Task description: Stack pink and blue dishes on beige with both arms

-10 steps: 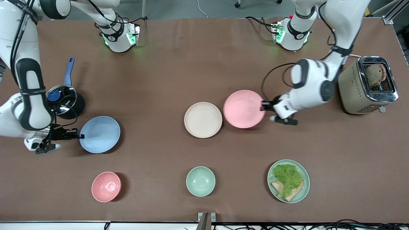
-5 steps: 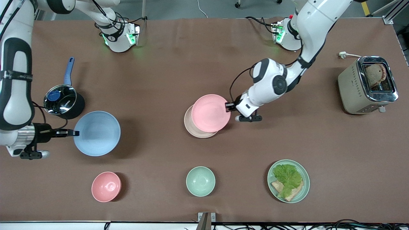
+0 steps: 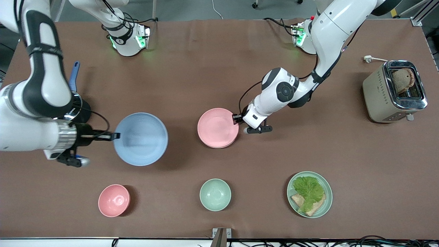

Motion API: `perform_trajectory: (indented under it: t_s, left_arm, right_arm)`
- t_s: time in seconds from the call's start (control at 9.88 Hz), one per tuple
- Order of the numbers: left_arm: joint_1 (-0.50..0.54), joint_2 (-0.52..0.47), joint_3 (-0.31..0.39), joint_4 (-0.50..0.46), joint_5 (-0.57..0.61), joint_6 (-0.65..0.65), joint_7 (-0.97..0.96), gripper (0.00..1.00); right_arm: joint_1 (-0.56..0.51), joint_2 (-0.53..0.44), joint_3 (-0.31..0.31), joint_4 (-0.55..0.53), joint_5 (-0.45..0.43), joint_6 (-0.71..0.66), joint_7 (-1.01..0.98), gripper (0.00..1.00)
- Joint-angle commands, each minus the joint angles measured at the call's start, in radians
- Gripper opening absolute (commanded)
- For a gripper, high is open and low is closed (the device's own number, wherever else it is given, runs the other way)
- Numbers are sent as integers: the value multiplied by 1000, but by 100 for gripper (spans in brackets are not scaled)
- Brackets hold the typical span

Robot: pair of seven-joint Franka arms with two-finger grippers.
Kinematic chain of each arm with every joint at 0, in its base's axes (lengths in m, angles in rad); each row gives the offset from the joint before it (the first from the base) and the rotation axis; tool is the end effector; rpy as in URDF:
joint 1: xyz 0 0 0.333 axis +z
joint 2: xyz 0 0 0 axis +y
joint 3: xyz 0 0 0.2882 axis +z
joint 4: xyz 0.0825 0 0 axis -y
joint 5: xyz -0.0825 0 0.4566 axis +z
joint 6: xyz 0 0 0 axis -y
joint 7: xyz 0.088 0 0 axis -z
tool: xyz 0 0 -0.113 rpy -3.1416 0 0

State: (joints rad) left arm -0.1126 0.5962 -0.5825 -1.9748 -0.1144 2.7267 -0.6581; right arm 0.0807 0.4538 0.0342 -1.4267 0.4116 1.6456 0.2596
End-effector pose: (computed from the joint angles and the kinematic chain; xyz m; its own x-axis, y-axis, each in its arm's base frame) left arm 0.5150 -0.4292 0.1487 0.9830 0.1653 -0.0800 0.1836 -0.8938 0.4092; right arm 0.7134 0.1219 0.3741 0.9301 -0.1567 -0.3322 -0.2675 -0.9088 -0.3202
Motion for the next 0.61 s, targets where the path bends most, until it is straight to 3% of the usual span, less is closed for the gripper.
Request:
perform_trajectory:
  t_s: [0.0, 0.3, 0.41, 0.51]
  left_arm:
    - [8, -127, 64, -50, 59, -100, 24, 100]
    - [14, -370, 255, -64, 76, -446, 286, 100]
    - [16, -442, 351, -52, 76, -523, 390, 100]
    - [34, -470, 409, -3, 75, -591, 514, 100]
  right_arm:
    - [-13, -44, 120, -87, -16, 61, 128, 1]
    - [-13, -99, 341, -358, -16, 424, 229, 1]
    - [2, -93, 392, -429, -16, 567, 239, 1]
    - [34, -89, 400, -478, -17, 659, 239, 1]
